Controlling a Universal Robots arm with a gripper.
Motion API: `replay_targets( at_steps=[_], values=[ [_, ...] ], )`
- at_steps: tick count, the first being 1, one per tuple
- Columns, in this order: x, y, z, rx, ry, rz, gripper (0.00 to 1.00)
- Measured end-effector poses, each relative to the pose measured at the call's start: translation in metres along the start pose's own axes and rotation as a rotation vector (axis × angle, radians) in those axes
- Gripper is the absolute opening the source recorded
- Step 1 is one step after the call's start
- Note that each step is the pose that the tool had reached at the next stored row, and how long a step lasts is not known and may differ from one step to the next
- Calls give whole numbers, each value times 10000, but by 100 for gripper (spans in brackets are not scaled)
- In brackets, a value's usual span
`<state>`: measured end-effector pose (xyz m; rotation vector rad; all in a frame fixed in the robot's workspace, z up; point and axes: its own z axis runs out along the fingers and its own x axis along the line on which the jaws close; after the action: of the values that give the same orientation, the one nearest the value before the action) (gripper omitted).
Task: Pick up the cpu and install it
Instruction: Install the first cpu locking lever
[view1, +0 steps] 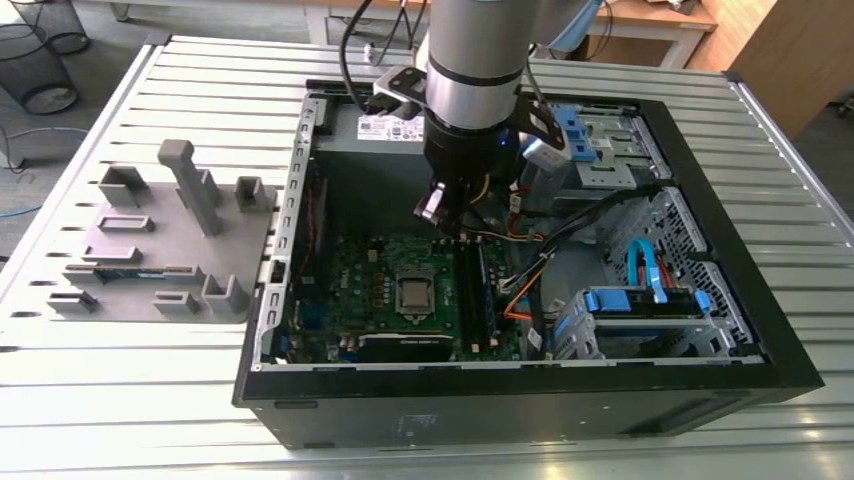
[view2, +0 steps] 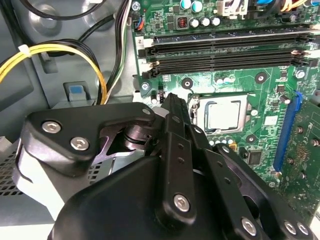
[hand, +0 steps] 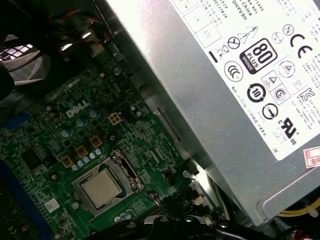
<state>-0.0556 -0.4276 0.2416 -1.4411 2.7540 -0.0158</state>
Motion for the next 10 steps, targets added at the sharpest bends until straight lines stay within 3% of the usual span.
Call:
replay_targets(
  at_steps=[10],
  values=[
    [64, -36, -2, 23, 35, -2, 11]
  ],
)
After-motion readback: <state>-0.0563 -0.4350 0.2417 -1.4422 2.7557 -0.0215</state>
